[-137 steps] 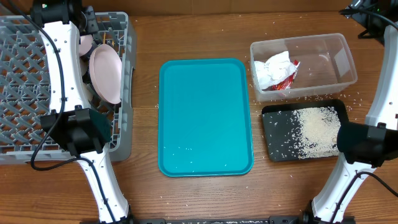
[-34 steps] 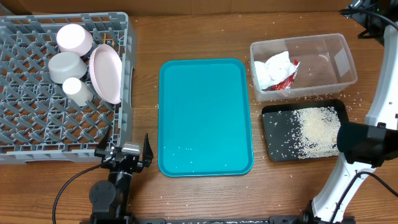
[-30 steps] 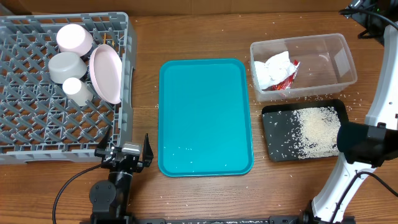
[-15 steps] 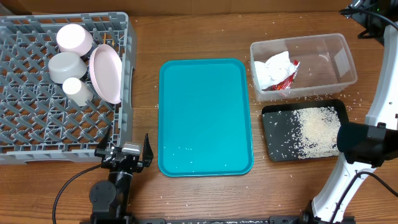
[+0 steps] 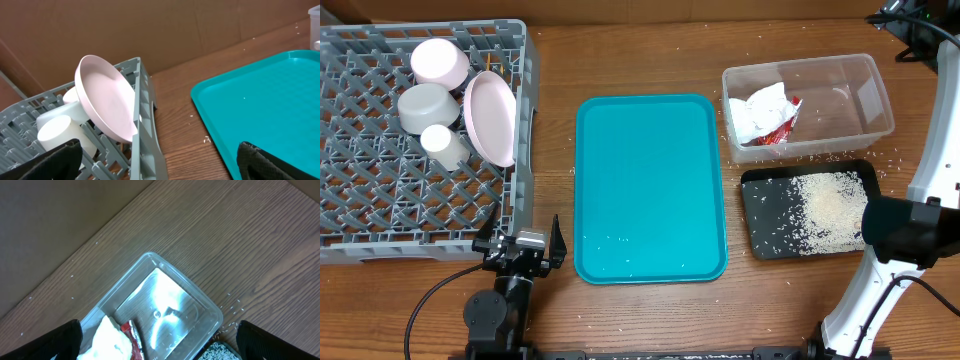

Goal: Sort waste into correct bins and load items into the dishwasher

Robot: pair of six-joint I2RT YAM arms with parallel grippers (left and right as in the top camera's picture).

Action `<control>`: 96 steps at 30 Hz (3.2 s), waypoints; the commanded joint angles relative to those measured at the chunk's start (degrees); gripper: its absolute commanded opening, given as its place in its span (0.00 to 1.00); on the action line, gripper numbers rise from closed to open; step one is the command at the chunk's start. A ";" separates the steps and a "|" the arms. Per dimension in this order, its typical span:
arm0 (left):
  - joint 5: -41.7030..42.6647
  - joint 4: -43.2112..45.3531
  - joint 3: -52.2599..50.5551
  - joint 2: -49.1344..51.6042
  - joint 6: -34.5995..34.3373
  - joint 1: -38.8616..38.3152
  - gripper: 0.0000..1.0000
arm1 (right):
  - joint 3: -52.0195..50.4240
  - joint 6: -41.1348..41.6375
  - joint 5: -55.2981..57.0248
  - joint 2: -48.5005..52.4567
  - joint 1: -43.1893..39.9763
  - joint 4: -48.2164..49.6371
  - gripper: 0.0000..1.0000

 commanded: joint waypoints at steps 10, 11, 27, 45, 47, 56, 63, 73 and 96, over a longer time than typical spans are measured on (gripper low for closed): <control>-0.22 -0.13 -0.22 -0.13 0.46 0.57 1.00 | 1.70 0.04 2.08 -6.01 0.66 1.79 1.00; -0.22 -0.13 -0.22 -0.13 0.46 0.57 1.00 | 1.70 0.04 2.08 -6.91 0.72 1.79 1.00; -0.24 -0.13 -0.22 -0.13 0.46 0.57 1.00 | -10.62 -1.44 2.89 -23.78 2.10 12.48 1.00; -0.22 -0.13 -0.22 -0.13 0.46 0.57 1.00 | -91.25 -1.62 -2.08 -63.73 11.89 64.65 1.00; -0.22 -0.13 -0.22 -0.13 0.46 0.57 1.00 | -100.17 -1.64 -2.25 -69.02 12.33 69.42 1.00; -0.22 -0.13 -0.22 -0.13 0.46 0.57 1.00 | -133.46 -1.66 -4.46 -94.29 12.59 87.41 1.00; -0.22 -0.13 -0.22 -0.13 0.46 0.57 1.00 | -145.13 -5.05 -6.03 -110.73 12.76 89.35 1.00; -0.22 -0.13 -0.22 -0.13 0.46 0.57 1.00 | -150.55 -9.20 -9.49 -121.37 12.55 87.73 1.00; -0.22 -0.13 -0.22 -0.13 0.46 0.57 1.00 | -150.53 -18.23 -12.15 -124.50 12.61 81.33 1.00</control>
